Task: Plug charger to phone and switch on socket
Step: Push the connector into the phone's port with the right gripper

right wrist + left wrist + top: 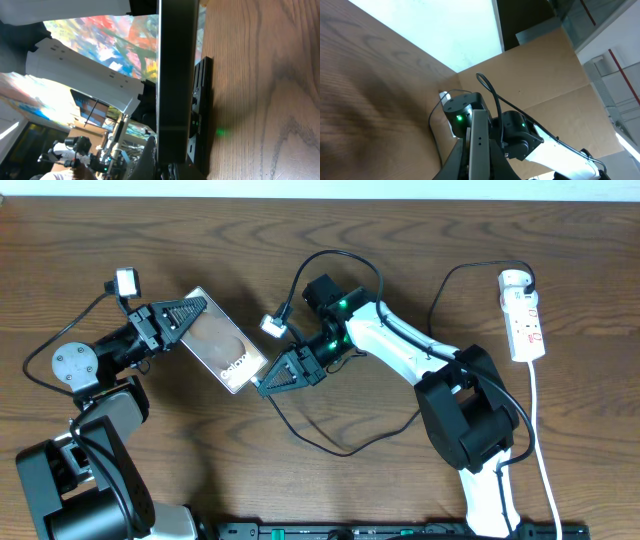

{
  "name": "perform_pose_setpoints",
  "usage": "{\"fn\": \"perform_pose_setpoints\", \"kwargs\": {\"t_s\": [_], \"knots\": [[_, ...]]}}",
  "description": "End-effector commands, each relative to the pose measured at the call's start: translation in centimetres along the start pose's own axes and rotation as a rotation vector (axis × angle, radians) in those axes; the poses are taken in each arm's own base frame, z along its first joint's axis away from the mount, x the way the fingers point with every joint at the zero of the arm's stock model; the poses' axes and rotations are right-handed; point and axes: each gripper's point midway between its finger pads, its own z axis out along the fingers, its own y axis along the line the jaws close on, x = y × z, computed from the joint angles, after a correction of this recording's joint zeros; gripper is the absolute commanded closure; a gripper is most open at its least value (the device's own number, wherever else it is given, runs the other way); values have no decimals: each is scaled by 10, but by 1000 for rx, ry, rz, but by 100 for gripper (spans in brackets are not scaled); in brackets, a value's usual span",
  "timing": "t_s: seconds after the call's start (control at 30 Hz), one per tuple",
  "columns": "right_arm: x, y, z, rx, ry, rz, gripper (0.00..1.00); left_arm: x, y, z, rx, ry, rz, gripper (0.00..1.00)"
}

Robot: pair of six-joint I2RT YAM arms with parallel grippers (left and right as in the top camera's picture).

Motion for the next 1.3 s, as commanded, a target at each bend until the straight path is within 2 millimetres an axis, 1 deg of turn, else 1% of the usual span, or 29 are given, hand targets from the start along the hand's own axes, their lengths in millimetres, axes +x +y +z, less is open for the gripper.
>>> {"fn": "perform_pose_setpoints", "kwargs": {"t_s": [0.0,0.2,0.67,0.97,1.27], "knots": [[-4,4,-2,-35,-20,-18,99,6,-9,5,13,58,28,93],[-3,5,2,-39,-13,-18,99,11,-12,13,26,80,42,93],[-3,4,1,-38,-15,-19,99,15,-11,13,25,104,42,93],[-7,3,0,-36,-18,-70,99,21,-11,12,25,139,43,93],[-11,1,-5,-30,-29,-68,99,22,-11,12,25,140,43,93]]}}
